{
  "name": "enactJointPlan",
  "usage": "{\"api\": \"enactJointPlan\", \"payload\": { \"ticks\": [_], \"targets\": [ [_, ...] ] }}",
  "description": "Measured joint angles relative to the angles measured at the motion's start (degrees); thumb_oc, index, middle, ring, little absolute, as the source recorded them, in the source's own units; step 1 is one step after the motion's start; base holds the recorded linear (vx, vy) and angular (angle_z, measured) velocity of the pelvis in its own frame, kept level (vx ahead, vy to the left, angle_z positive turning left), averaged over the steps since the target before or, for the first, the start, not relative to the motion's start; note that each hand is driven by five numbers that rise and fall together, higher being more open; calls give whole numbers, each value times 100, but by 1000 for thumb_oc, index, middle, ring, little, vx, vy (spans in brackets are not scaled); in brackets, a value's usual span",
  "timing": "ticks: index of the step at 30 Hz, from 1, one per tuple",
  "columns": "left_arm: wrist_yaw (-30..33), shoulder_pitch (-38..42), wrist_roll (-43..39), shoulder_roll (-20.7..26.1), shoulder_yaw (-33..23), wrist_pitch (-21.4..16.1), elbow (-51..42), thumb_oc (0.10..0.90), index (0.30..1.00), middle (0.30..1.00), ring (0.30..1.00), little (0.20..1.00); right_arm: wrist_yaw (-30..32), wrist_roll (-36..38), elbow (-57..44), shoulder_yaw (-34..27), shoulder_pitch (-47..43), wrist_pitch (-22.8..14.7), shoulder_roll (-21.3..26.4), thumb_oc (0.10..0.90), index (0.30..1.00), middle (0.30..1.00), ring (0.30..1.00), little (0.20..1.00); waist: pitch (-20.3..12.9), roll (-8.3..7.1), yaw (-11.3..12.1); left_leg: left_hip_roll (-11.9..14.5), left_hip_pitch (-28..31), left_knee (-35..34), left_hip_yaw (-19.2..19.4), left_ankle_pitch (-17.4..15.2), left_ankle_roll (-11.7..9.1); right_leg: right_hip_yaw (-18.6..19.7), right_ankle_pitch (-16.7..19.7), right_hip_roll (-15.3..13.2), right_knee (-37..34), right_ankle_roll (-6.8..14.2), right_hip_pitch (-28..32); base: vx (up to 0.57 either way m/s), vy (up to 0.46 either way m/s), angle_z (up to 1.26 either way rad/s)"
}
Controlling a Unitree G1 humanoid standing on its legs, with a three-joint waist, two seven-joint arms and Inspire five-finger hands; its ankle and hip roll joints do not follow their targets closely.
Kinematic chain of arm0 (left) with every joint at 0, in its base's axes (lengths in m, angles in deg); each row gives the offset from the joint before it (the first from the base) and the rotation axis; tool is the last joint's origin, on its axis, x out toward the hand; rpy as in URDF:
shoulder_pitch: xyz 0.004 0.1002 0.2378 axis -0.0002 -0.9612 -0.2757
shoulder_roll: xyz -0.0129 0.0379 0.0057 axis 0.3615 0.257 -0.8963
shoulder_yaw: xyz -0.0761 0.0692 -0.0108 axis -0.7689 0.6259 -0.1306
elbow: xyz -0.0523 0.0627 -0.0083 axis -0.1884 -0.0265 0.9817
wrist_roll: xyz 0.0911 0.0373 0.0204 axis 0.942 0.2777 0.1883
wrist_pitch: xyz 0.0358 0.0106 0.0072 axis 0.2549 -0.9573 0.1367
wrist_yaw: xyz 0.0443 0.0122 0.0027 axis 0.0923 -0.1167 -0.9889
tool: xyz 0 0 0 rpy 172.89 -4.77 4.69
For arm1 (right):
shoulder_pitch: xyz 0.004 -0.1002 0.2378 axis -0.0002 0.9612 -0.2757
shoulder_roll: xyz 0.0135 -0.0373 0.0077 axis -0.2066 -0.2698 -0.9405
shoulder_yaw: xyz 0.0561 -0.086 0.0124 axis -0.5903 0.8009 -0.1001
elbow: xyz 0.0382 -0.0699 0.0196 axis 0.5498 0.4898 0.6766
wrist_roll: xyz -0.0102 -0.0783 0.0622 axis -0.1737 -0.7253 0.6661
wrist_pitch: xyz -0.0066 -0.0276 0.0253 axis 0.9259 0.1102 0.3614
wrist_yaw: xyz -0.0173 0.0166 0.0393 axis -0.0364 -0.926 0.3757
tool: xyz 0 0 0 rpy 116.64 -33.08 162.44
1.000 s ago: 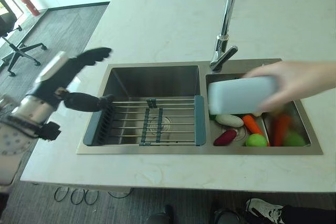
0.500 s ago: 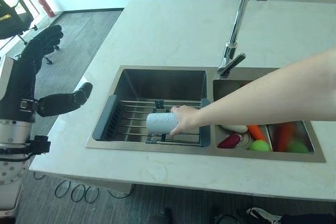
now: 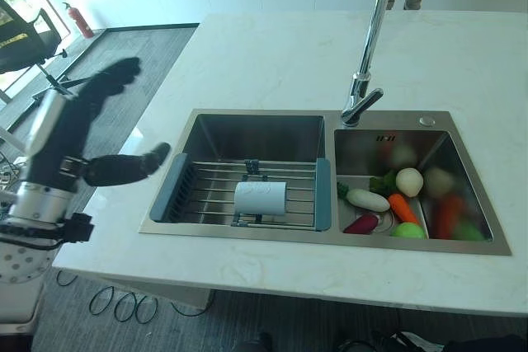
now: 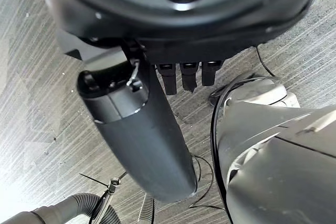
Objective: Place the dishes in the dishwasher.
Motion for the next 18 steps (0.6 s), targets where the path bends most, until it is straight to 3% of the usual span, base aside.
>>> {"api": "enactJointPlan", "payload": {
  "ticks": [1, 5, 11, 14, 18],
  "targets": [
    [-120, 29, -8, 11, 60, 61, -11, 800, 900, 900, 900, 900, -1, 1, -1, 1, -3, -1, 0, 800, 900, 900, 900, 900, -2, 3, -27, -2, 1, 0, 2, 0, 0, 0, 0, -2, 0, 1, 0, 0, 0, 0],
    [-1204, 275, -239, 346, 558, 917, 28, 800, 900, 900, 900, 900, -28, 1, -1, 2, -17, 20, 45, 800, 900, 900, 900, 900, -10, 18, -142, -3, 12, -2, 26, 1, 2, 12, 1, -3, 2, 2, -6, -11, 0, -2],
    [-2045, 923, -261, 710, 1612, 1702, 73, 800, 900, 900, 900, 900, -54, 6, 232, 15, -45, 89, 198, 800, 900, 900, 900, 900, -13, 32, -285, -2, 23, -14, 46, 1, 2, 23, 3, -1, -6, 3, -9, -3, 0, -1],
    [-2117, 1108, -302, 872, 1812, 1801, 106, 800, 900, 900, 900, 900, -55, 9, 232, 22, -40, 89, 214, 800, 900, 900, 900, 900, -13, 37, -314, -1, 23, -16, 49, 1, 2, 27, 3, 1, -7, 4, -10, 0, 0, 0],
    [-2370, 1931, -450, 1079, 2474, 2031, 503, 800, 900, 900, 900, 900, -99, 14, 220, 103, -50, 96, 265, 800, 900, 900, 900, 900, -58, 97, -427, 10, 24, -23, 165, -2, 4, 151, 33, 22, -12, 13, -100, -2, -16, -13]
  ]
}}
